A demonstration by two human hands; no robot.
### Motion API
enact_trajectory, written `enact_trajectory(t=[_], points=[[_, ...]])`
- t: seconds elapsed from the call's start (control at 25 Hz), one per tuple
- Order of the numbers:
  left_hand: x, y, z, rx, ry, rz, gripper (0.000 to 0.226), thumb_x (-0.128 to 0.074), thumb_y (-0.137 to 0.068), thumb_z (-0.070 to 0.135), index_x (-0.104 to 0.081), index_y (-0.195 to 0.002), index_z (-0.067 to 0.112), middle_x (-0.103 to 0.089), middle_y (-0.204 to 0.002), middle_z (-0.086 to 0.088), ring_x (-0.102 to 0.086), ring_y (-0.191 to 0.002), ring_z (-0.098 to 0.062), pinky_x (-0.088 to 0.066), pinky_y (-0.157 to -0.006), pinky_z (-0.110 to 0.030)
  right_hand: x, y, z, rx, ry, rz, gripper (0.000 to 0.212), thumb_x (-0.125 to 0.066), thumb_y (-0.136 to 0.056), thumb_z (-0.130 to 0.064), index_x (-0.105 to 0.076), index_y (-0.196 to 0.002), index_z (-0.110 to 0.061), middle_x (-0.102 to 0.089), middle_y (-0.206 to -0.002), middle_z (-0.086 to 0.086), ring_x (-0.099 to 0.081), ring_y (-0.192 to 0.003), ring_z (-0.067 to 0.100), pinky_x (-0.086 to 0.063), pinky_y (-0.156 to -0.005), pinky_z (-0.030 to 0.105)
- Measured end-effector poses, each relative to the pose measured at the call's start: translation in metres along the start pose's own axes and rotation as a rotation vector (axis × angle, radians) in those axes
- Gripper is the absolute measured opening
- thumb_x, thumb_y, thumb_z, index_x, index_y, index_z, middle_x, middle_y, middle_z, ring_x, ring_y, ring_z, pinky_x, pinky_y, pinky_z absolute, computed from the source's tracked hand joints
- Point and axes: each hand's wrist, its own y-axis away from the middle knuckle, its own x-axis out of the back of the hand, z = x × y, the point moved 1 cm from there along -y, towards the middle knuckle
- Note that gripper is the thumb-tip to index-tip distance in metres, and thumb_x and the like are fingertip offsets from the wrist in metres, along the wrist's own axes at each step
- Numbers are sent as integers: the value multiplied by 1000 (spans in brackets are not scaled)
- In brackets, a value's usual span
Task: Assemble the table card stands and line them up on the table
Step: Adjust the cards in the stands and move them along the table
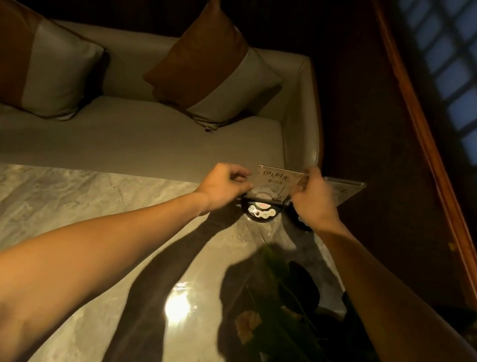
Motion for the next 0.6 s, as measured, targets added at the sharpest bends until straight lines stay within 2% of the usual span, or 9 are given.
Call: enact_trajectory(t=[0.08, 0.2, 0.28, 0.36, 0.4, 0.48, 0.6], points=[[18, 19, 4, -24, -51, 2, 43, -73, -90, 18, -63, -130, 6, -69, -119, -10, -65, -104, -15, -51, -85, -19, 4, 14, -15, 44, 67, 73, 48, -60, -97, -9, -42, -141, -11, -63, -124, 10, -68, -97, 22, -59, -76, 31], [56, 56, 14, -66, -132, 27, 50, -72, -91, 32, -61, -135, 11, -66, -130, -3, -61, -115, -14, -47, -96, -24, 9, 40, -47, 111, 154, 168, 42, -60, -97, -14, -47, -137, -8, -61, -121, 8, -61, -92, 16, -53, -74, 30], [86, 83, 17, -75, -192, 30, 59, -69, -91, 44, -56, -141, 16, -60, -139, 1, -56, -126, -16, -43, -102, -28, 6, 56, -71, 152, 191, 177, 40, -58, -99, -21, -50, -136, -8, -62, -124, 11, -65, -97, 22, -55, -78, 34], [117, 110, 15, -85, -256, 61, 67, -66, -88, 56, -51, -145, 23, -54, -147, 4, -49, -135, -17, -39, -105, -31, -4, 68, -95, 196, 193, 131, 47, -57, -100, -30, -48, -142, -11, -59, -135, 12, -63, -114, 26, -52, -87, 36], [135, 127, 12, -89, -285, 92, 72, -65, -86, 61, -49, -146, 25, -50, -150, 5, -45, -138, -17, -38, -107, -33, -14, 75, -110, 232, 188, 86, 54, -57, -99, -35, -44, -147, -13, -55, -143, 11, -57, -125, 27, -49, -96, 39], [174, 164, 0, -85, -329, 168, 81, -66, -81, 67, -42, -150, 31, -40, -157, 6, -34, -146, -18, -33, -114, -39, -41, 94, -143, 309, 221, -40, 70, -59, -96, -45, -32, -156, -20, -37, -160, 10, -35, -146, 29, -36, -115, 45], [231, 214, -29, -87, -364, 216, 95, -73, -72, 70, -31, -153, 42, -23, -165, 8, -9, -155, -20, -18, -123, -51, -87, 125, -191, 375, 275, -185, 89, -63, -90, -55, -13, -161, -31, -9, -170, 6, -6, -156, 31, -18, -122, 51]])
